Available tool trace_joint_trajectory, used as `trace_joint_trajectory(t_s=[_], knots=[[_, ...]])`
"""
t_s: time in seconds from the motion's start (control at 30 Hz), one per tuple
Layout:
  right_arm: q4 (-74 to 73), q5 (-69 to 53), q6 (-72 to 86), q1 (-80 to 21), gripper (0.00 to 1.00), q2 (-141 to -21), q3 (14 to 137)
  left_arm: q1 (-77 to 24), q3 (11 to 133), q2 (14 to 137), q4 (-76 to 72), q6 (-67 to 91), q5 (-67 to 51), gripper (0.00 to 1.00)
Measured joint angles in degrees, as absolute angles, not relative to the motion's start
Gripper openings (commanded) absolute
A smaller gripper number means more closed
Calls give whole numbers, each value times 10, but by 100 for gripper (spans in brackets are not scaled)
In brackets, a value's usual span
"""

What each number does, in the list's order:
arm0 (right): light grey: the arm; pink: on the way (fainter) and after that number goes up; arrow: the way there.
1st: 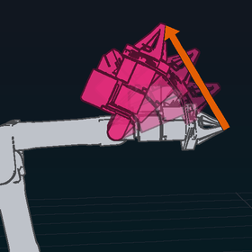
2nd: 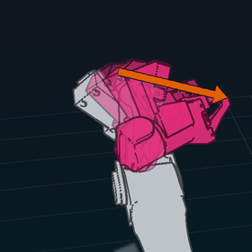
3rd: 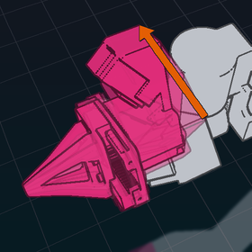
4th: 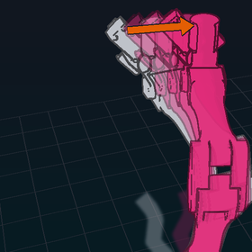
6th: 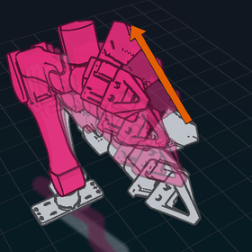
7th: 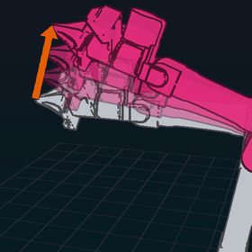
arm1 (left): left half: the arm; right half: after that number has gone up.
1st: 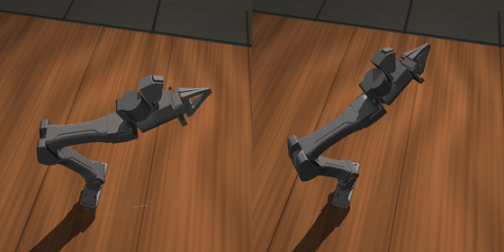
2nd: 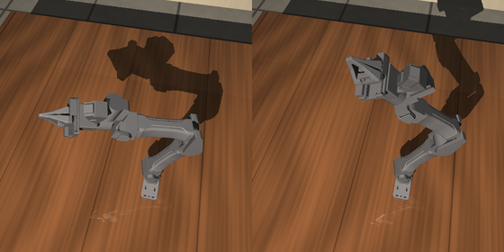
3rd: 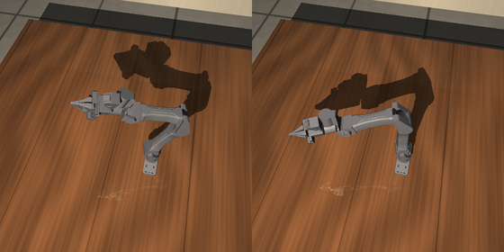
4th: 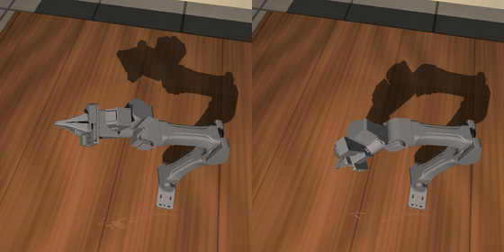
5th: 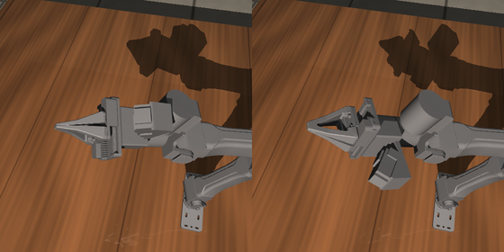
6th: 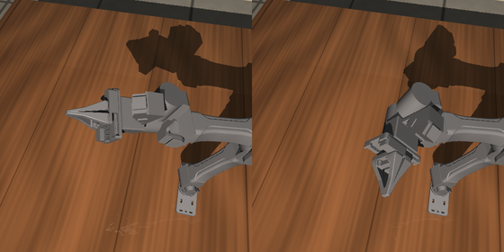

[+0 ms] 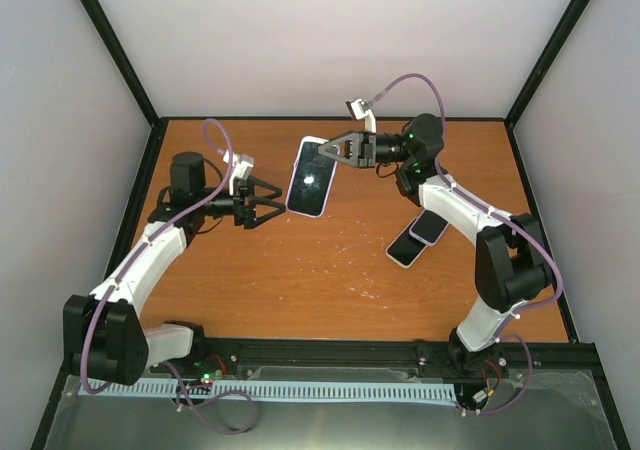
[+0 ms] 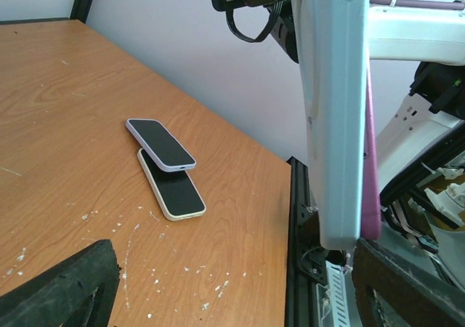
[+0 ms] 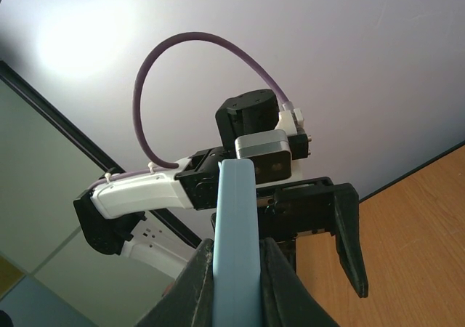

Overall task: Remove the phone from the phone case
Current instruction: Remove the phone case from the phone.

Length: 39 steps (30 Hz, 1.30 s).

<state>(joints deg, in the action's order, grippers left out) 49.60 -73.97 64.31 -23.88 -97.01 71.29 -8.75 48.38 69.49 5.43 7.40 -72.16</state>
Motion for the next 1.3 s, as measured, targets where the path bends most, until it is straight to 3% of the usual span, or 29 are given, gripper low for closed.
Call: trace_joint_trajectory(t_s=[0.37, 0.9, 1.3], knots=[[500, -735, 639, -238, 3, -970, 713, -88, 485, 707, 39, 96, -712, 80], [509, -715, 627, -237, 3, -970, 713, -88, 512, 732, 48, 100, -669, 57], [464, -726, 566, -251, 3, -970, 714, -102, 550, 755, 51, 94, -713, 45]])
